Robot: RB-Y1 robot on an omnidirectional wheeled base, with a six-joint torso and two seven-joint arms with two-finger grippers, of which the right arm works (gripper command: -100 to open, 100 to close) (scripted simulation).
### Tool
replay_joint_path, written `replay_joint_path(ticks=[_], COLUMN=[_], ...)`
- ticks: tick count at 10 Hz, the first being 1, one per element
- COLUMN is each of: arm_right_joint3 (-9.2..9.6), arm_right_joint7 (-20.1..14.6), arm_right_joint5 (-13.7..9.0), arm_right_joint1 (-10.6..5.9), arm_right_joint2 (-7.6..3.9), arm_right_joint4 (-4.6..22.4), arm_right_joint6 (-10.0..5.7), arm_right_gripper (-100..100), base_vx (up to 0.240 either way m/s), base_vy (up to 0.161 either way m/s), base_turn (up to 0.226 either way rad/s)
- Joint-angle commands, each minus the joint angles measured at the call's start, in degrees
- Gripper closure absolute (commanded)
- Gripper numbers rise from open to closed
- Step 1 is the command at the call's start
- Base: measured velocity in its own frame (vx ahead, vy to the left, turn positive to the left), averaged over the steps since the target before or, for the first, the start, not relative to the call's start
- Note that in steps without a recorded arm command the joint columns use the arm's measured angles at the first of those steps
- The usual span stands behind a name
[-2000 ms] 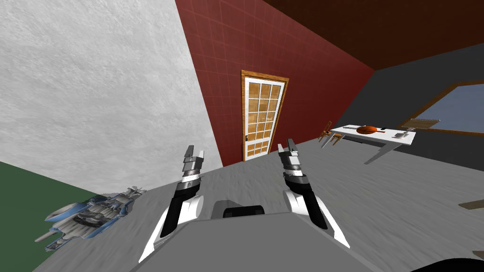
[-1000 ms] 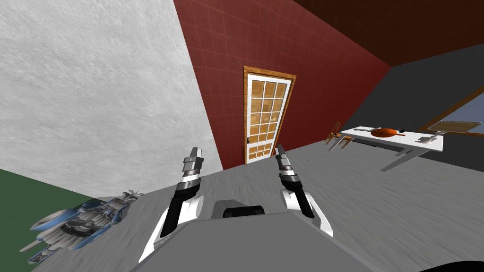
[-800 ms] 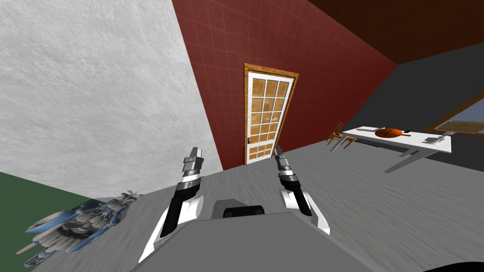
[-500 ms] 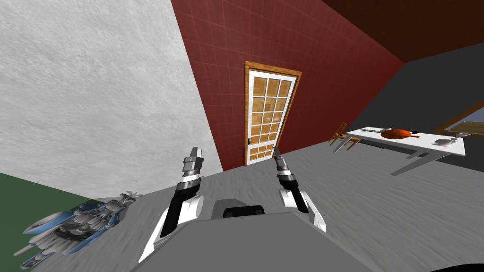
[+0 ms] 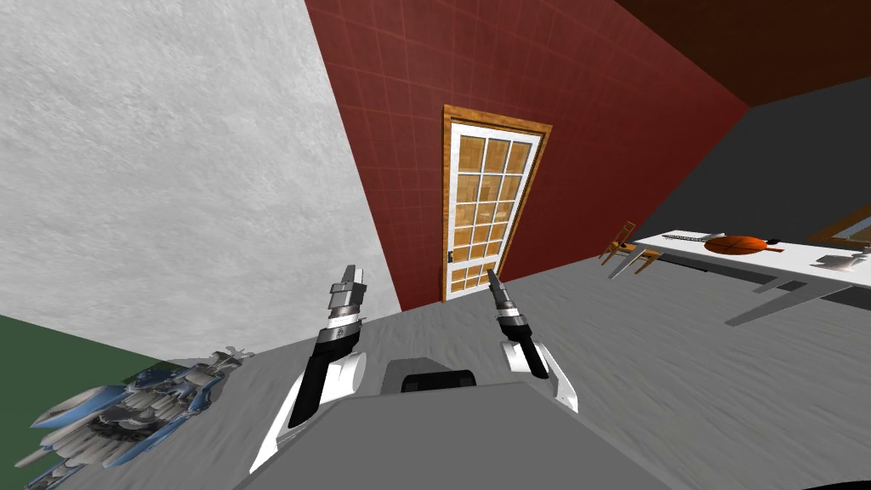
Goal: Pull the door open
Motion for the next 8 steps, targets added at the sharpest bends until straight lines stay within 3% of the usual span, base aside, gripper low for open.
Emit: replay_joint_path(ticks=[1,6,8], arm_right_joint3=[-0.05,-0.84,-1.00], arm_right_joint7=[2.29,8.77,10.10], arm_right_joint5=[0.45,1.54,1.77], arm_right_joint1=[-0.62,-3.38,-3.94], arm_right_joint2=[-0.05,-0.74,-0.87], arm_right_joint4=[2.50,10.91,13.04], arm_right_joint6=[-0.72,-3.15,-3.65], arm_right_gripper=[-100,-100,-100], base_vx=[0.102,0.099,0.059], base_vy=[-0.010,-0.004,-0.006], base_turn=[0.035,0.034,0.017])
